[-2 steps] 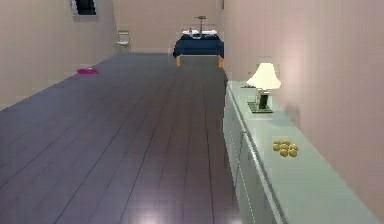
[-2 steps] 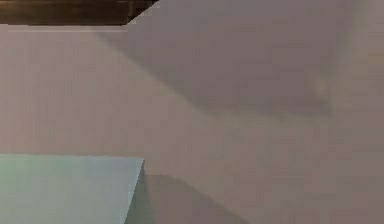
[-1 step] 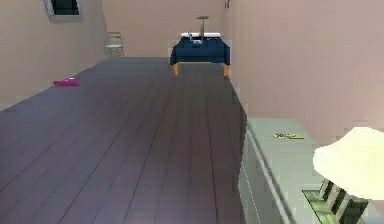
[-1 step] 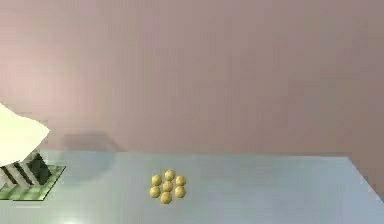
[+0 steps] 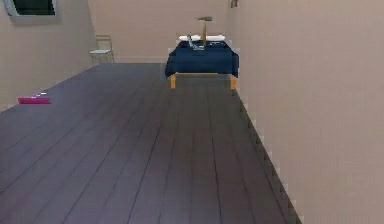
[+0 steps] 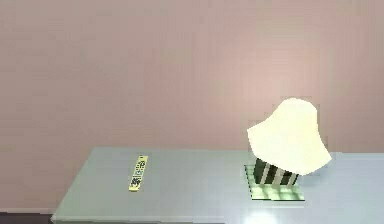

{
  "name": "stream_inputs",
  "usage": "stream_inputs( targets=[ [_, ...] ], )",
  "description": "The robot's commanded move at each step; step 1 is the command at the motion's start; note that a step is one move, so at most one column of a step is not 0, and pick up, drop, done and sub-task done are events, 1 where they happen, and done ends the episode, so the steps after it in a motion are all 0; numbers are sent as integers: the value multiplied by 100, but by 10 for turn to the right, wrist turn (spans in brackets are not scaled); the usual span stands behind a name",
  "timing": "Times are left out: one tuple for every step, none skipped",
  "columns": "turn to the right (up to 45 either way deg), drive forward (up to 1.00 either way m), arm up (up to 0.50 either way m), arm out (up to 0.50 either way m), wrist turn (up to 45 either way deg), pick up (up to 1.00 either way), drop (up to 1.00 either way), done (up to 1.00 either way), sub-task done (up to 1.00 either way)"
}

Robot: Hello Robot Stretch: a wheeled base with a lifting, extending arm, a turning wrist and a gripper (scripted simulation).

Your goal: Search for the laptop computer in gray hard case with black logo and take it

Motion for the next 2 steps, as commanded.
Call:
stream_inputs(
  targets=[
    [60,0,0,0,0,0,0,0,0],
    [0,60,0,0,0,0,0,0,0]
  ],
)
